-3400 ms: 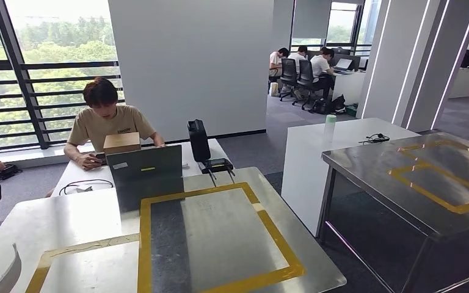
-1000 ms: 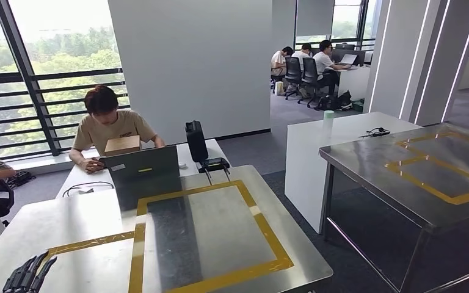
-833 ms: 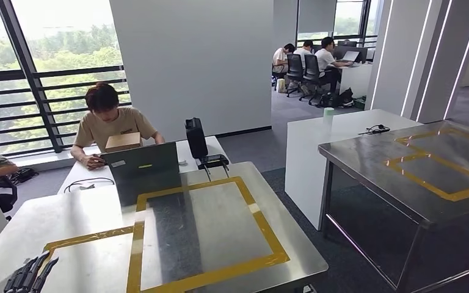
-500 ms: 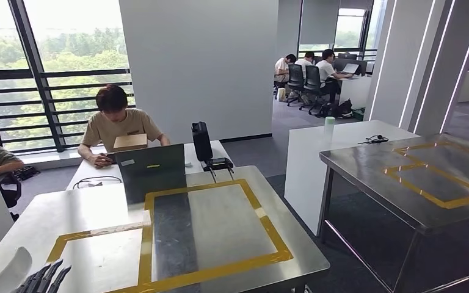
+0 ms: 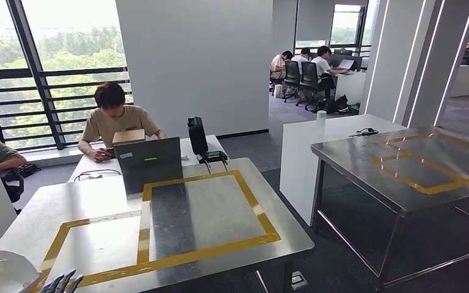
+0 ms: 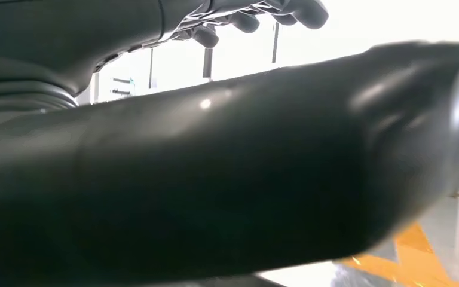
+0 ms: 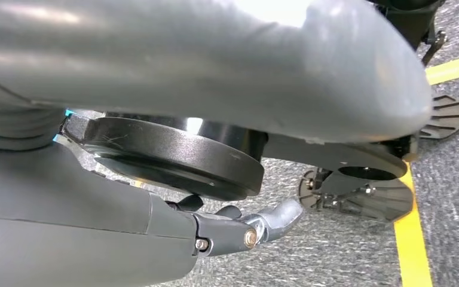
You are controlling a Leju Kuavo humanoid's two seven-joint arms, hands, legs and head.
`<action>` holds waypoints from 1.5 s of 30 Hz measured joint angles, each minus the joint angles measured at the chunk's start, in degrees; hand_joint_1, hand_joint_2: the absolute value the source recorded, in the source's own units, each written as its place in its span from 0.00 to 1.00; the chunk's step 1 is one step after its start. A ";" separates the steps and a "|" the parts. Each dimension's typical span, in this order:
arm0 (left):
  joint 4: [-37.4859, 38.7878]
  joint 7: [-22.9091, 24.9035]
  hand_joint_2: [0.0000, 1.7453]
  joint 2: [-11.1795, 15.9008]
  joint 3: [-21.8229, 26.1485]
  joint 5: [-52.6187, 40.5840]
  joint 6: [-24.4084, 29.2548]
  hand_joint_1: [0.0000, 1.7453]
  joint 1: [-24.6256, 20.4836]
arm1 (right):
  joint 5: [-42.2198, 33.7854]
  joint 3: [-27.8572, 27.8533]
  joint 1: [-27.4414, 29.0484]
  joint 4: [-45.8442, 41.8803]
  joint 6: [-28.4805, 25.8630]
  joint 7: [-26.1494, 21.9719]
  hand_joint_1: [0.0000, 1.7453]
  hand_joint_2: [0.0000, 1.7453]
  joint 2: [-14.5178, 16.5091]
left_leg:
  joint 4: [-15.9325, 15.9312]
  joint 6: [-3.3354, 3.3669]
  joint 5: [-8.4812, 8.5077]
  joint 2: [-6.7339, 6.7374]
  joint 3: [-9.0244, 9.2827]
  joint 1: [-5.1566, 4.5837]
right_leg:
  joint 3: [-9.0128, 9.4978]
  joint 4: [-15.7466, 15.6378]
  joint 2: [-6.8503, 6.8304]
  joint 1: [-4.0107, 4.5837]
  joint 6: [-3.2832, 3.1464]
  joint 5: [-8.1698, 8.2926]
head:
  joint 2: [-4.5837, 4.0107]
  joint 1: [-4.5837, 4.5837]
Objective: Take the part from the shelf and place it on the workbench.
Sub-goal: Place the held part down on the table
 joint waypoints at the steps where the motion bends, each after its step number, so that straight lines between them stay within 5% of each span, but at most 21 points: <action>1: 0.27 -0.65 0.00 -0.26 0.15 1.43 0.32 0.00 0.84 | -0.05 0.00 0.01 0.00 -0.09 -0.01 0.00 0.00 0.02 | 1.68 -0.30 -2.03 -0.07 -0.56 0.05 | -0.52 -0.20 -0.06 -0.15 -0.34 0.63 | 0.00 -0.07; 4: 0.78 -2.46 0.00 -2.36 1.11 6.09 1.31 0.00 4.65 | -0.26 0.00 0.05 0.00 -0.45 -0.14 0.00 0.00 0.08 | 11.47 -1.00 -9.59 -0.16 -2.55 0.13 | -2.47 -0.20 -0.11 -0.15 -0.60 2.35 | 0.00 -0.15; 6: 1.21 -2.80 0.00 -4.44 1.75 8.24 1.62 0.00 7.56 | -0.35 0.00 0.10 0.00 -0.53 -0.21 0.00 0.00 0.14 | 14.47 -1.05 -9.39 -0.17 -1.72 0.16 | -3.96 -0.04 -0.16 -0.11 -0.42 3.48 | 0.00 -0.15; 8: 2.26 -3.12 0.00 -6.49 2.50 10.76 0.93 0.00 9.46 | -0.44 0.00 0.08 0.00 -0.57 -0.23 0.00 0.00 0.18 | 9.89 -0.74 -6.82 -0.17 2.73 0.19 | -5.35 0.21 -0.27 -0.09 -0.08 4.50 | 0.00 -0.14; 10: 4.36 -4.16 0.00 -8.61 3.60 14.84 -1.02 0.00 10.38 | -0.59 0.00 0.06 0.00 -0.61 -0.29 0.00 0.00 0.23 | 2.14 -0.14 -6.89 -0.23 8.38 -0.05 | -6.16 0.34 -0.40 0.01 0.50 5.38 | 0.00 -0.12; 12: 7.78 -5.18 0.00 -10.72 5.07 18.92 -3.00 0.00 11.06 | -0.63 0.00 0.07 0.00 -0.64 -0.18 0.00 0.00 0.27 | -1.71 0.70 -7.81 -0.34 10.50 -0.44 | -6.24 0.14 -0.47 -0.04 1.23 6.25 | 0.00 -0.12; 15: 14.55 -4.58 0.00 -13.72 7.03 21.76 -4.65 0.00 11.55 | -0.40 0.01 0.13 0.01 -0.69 0.25 0.00 0.00 0.23 | -2.32 2.28 -6.32 -0.17 9.36 -0.43 | -6.70 0.36 -0.37 -0.18 2.39 6.07 | -0.02 -0.17; 19: 24.32 0.21 0.00 -16.26 9.69 25.30 -10.10 0.00 11.67 | 0.31 0.18 -0.11 0.02 -0.71 0.87 0.00 0.00 0.14 | -2.41 3.32 -3.55 0.04 6.42 -0.34 | -9.81 11.84 -0.29 -0.21 3.26 -4.21 | -0.02 -0.07; 21: 28.68 3.62 0.00 -16.88 12.15 29.30 -14.98 0.00 12.16 | 0.76 0.45 -0.34 0.02 -0.80 1.30 0.00 0.00 0.05 | -2.12 3.26 -2.41 0.19 4.71 -0.44 | -9.17 15.59 -0.28 -0.17 3.29 -4.67 | -0.02 -0.04; 23: 32.15 7.59 0.00 -17.29 15.72 34.21 -20.28 0.00 13.09 | 0.94 0.65 -0.65 0.02 -1.13 1.50 0.00 0.00 -0.07 | -1.59 3.02 -1.50 0.31 3.09 -0.45 | -4.68 11.63 -0.25 -0.16 3.08 -1.88 | -0.02 -0.04; 26: 35.62 18.60 0.00 -17.70 21.13 39.09 -25.61 0.00 14.61 | 0.80 0.68 -1.68 0.02 -2.28 1.73 0.00 0.00 -0.18 | -0.89 2.32 -0.38 0.33 1.75 -0.54 | 3.04 0.65 -0.06 0.05 2.25 -2.09 | -0.02 -0.03; 29: 37.84 30.38 0.00 -17.92 23.52 37.84 -26.62 0.00 16.21 | -0.09 0.67 -2.45 0.01 -3.87 2.20 0.00 0.00 -0.19 | -1.22 1.34 0.79 0.25 1.70 -0.40 | 3.40 -1.52 -0.20 0.24 1.12 -2.04 | -0.02 -0.08; 31: 38.59 31.32 0.00 -17.98 24.28 37.98 -27.14 0.00 17.06 | -0.87 0.62 -2.51 0.00 -4.47 1.92 0.00 0.00 -0.16 | -0.02 0.64 -1.13 0.00 0.91 -0.28 | 2.60 -1.84 -0.56 0.02 0.25 -0.81 | -0.02 -0.12; 34: 39.49 30.51 0.00 -18.16 25.31 37.86 -27.61 0.00 17.39 | -1.20 0.57 -2.09 0.01 -4.09 1.83 0.00 0.00 -0.11 | 8.88 -0.33 -9.45 -0.18 -1.23 0.02 | 0.53 -1.91 -1.00 -0.15 -0.32 1.11 | -0.02 -0.22; 35: 39.72 30.70 0.00 -18.20 25.35 37.51 -27.43 0.00 17.39 | -1.07 0.57 -1.88 0.01 -3.78 2.24 0.00 0.00 -0.09 | 12.14 -0.57 -10.86 -0.18 -1.55 0.13 | -0.28 -1.79 -1.08 -0.16 -0.24 1.70 | -0.02 -0.22; 37: 40.07 31.06 0.00 -18.23 25.49 36.91 -26.91 0.00 17.41 | -0.90 0.57 -1.55 0.02 -3.40 3.57 0.00 0.00 -0.08 | 14.22 -0.89 -9.74 -0.18 -0.16 0.34 | -1.91 -1.40 -1.17 -0.26 0.06 2.78 | -0.02 -0.22; 39: 40.24 30.27 0.00 -18.24 25.66 36.22 -26.44 0.00 17.36 | -1.01 0.57 -1.31 0.02 -3.35 4.62 0.00 0.00 -0.08 | 8.68 -1.09 -7.23 -0.20 4.79 0.62 | -3.35 -0.82 -1.18 -0.45 0.60 3.68 | -0.02 -0.23; 41: 40.29 28.36 0.00 -18.37 25.72 35.48 -26.23 0.00 17.08 | -1.21 0.58 -1.18 0.02 -3.37 5.02 0.00 0.00 -0.10 | 1.02 -0.82 -7.48 -0.44 9.98 0.52 | -4.41 -0.24 -1.20 -0.48 1.37 4.49 | -0.02 -0.22; 43: 40.40 27.08 0.00 -18.50 25.72 34.94 -26.19 0.00 16.73 | -1.34 0.59 -1.15 0.02 -3.38 5.16 0.00 0.00 -0.11 | -2.02 0.09 -8.25 -0.63 11.25 0.13 | -4.91 -0.19 -1.22 -0.45 2.11 5.47 | -0.02 -0.20; 45: 40.61 26.82 0.00 -18.59 25.72 34.74 -26.18 0.00 16.56 | -1.37 0.59 -1.01 0.02 -3.37 5.23 0.00 0.00 -0.11 | -2.09 1.32 -7.50 -0.40 10.18 0.02 | -5.37 -0.19 -1.12 -0.64 2.82 5.85 | -0.02 -0.20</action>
